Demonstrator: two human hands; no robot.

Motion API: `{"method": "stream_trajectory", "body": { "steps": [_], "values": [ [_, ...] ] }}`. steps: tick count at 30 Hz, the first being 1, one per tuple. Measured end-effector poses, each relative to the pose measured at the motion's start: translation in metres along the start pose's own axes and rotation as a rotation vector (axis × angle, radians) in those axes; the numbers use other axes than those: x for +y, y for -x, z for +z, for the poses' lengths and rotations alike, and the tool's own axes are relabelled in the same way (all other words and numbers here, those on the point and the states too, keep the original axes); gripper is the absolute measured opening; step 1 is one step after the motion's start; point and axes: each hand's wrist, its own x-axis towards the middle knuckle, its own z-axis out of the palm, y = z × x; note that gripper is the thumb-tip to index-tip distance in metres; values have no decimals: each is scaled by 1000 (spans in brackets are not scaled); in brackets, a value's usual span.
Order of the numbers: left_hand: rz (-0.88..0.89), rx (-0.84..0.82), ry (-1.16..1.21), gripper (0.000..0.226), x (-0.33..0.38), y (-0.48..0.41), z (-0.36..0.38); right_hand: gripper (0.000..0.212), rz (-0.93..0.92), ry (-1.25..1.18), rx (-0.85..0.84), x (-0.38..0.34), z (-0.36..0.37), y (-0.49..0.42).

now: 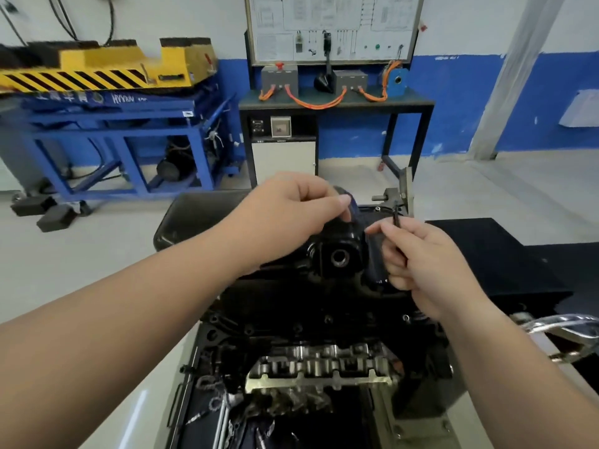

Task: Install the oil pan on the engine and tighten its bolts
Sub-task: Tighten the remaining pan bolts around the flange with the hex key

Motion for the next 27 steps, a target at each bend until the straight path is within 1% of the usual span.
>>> {"method": "stream_trajectory", "body": {
  "steps": [4, 6, 8, 10, 12, 15, 19, 22, 25, 27],
  "values": [
    [84, 107, 198, 32, -16, 42, 31, 34, -160, -30, 20, 26, -2, 34],
    [131, 149, 286, 33, -22, 61, 47, 35, -196, -17, 36, 39, -5, 59],
    [88, 144, 399, 37, -26, 74, 63, 32, -193, 12, 44, 49, -8, 86],
    [-16, 129, 510, 42, -29, 84, 80, 27, -199, 60, 34, 54, -9, 110],
    [-77, 125, 580, 45, -34, 95, 97, 22, -222, 107, 30, 57, -8, 131],
    [-122, 127, 654, 52, -39, 106, 118, 14, -260, 165, 30, 58, -4, 153],
    [-151, 129, 700, 64, -40, 119, 137, 8, -373, 264, 25, 59, -1, 174],
    [-174, 131, 695, 66, -39, 129, 149, 11, -448, 314, 22, 63, -4, 186],
    [-204, 114, 659, 66, -34, 135, 162, 12, -454, 399, -37, 65, -8, 193],
    [-220, 101, 637, 65, -28, 134, 171, 13, -443, 396, -93, 62, -14, 195]
  ]
}}
